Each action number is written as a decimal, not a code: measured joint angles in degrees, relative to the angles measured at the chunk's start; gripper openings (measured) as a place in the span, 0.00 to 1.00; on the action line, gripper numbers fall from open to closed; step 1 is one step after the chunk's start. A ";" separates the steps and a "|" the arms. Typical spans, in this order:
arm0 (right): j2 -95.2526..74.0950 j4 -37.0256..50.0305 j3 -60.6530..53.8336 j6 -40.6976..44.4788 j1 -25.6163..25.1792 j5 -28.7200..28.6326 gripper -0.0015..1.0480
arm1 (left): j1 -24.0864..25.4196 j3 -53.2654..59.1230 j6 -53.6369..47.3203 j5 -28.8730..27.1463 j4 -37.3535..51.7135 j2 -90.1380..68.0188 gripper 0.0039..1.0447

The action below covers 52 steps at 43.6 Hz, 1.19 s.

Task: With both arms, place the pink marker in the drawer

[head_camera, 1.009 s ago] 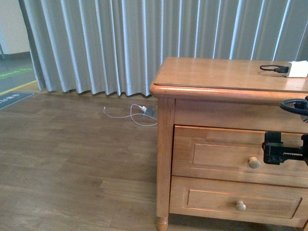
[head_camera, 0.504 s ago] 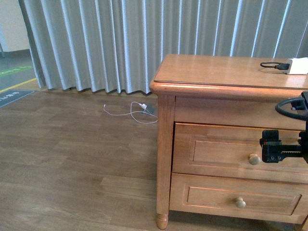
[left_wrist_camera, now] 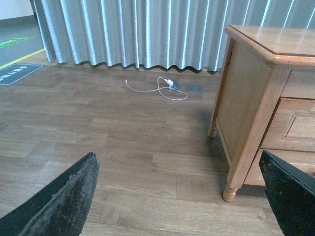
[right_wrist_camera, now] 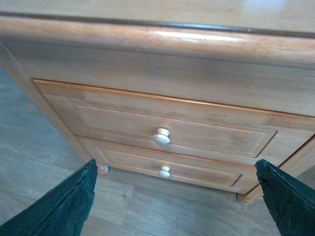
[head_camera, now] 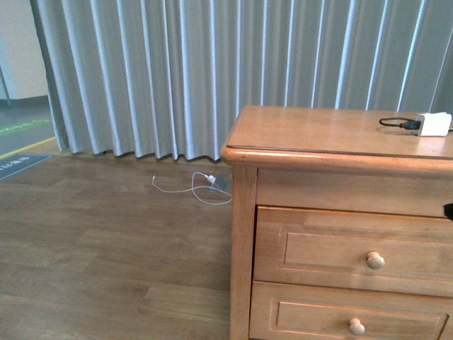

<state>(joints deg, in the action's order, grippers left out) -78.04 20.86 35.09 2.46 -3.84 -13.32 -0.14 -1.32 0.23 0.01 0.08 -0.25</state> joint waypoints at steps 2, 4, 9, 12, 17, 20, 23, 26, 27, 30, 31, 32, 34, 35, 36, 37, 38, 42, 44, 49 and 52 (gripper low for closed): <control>5.14 -1.49 -1.95 -0.48 -0.92 -1.36 0.92 | 0.00 0.00 0.02 0.00 0.00 0.00 0.94; 9.22 -2.51 -3.69 -0.94 -1.70 -2.27 0.92 | 0.00 0.00 0.02 0.00 0.00 0.00 0.94; 23.28 -8.15 -10.51 -1.31 -4.44 -5.07 0.92 | 0.00 0.00 0.02 0.00 0.00 0.00 0.94; 31.26 -12.96 -14.12 -1.31 -6.54 -7.61 0.92 | 0.00 0.00 0.00 0.00 0.00 0.00 0.94; 42.07 -20.06 -17.09 -0.15 -9.90 -8.63 0.92 | 0.00 0.00 0.00 0.00 0.00 0.00 0.94; 43.95 -21.49 -17.29 -0.15 -10.71 -8.59 0.92 | 0.00 0.00 0.02 0.00 0.00 0.00 0.94; 44.30 -21.51 -17.29 -0.13 -10.78 -8.63 0.92 | 0.00 0.00 0.00 0.00 0.00 0.00 0.94; 44.11 -21.59 -17.29 -0.15 -10.78 -8.63 0.92 | 0.00 0.00 0.02 0.00 0.00 0.00 0.94; 44.00 -21.66 -17.29 -0.15 -10.78 -8.63 0.92 | 0.00 0.00 0.00 0.00 0.00 0.00 0.94; 44.35 -20.31 -17.79 -0.57 -10.56 -7.43 0.90 | 0.00 0.00 0.02 0.00 0.00 0.00 0.94; 44.76 -17.05 -19.06 -0.90 -10.03 -5.90 0.88 | 0.00 0.00 0.00 0.00 0.00 0.00 0.94; 45.35 -13.25 -20.57 -1.09 -9.44 -2.86 0.84 | 0.00 0.00 0.00 0.00 0.00 0.00 0.94; 46.58 -6.82 -23.39 -1.42 -8.37 0.55 0.77 | 0.00 0.00 0.00 0.00 0.00 0.00 0.94; 47.17 -4.37 -24.50 -1.49 -7.89 1.49 0.74 | 0.00 0.00 0.02 -0.04 -0.02 0.00 0.94; 48.06 -2.10 -25.66 -1.60 -7.23 2.93 0.69 | 0.00 0.00 0.00 -0.02 -0.02 0.00 0.94; 48.89 -1.29 -26.34 -1.70 -6.62 3.65 0.64 | 0.00 0.00 0.00 0.00 -0.02 0.00 0.94; 49.70 -1.16 -26.86 -1.77 -6.01 4.24 0.59 | 0.00 0.00 0.02 0.00 -0.02 0.00 0.94; 52.43 -1.62 -28.87 -1.84 -3.85 5.97 0.39 | 0.00 0.00 0.02 0.00 -0.02 0.00 0.94; 53.70 -2.25 -29.70 -1.86 -2.97 6.91 0.28 | 0.00 0.00 0.00 0.00 -0.02 0.00 0.94; 56.81 -3.98 -30.84 -1.86 2.95 12.85 0.06 | 0.00 0.00 0.02 0.00 -0.02 0.00 0.94; 58.01 -4.63 -31.26 -1.86 3.54 12.87 0.02 | 0.00 0.00 0.00 0.00 -0.02 0.00 0.94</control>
<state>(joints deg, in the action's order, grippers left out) -20.03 16.23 3.84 0.60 -0.30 -0.45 -0.14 -1.32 0.23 0.01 0.05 -0.25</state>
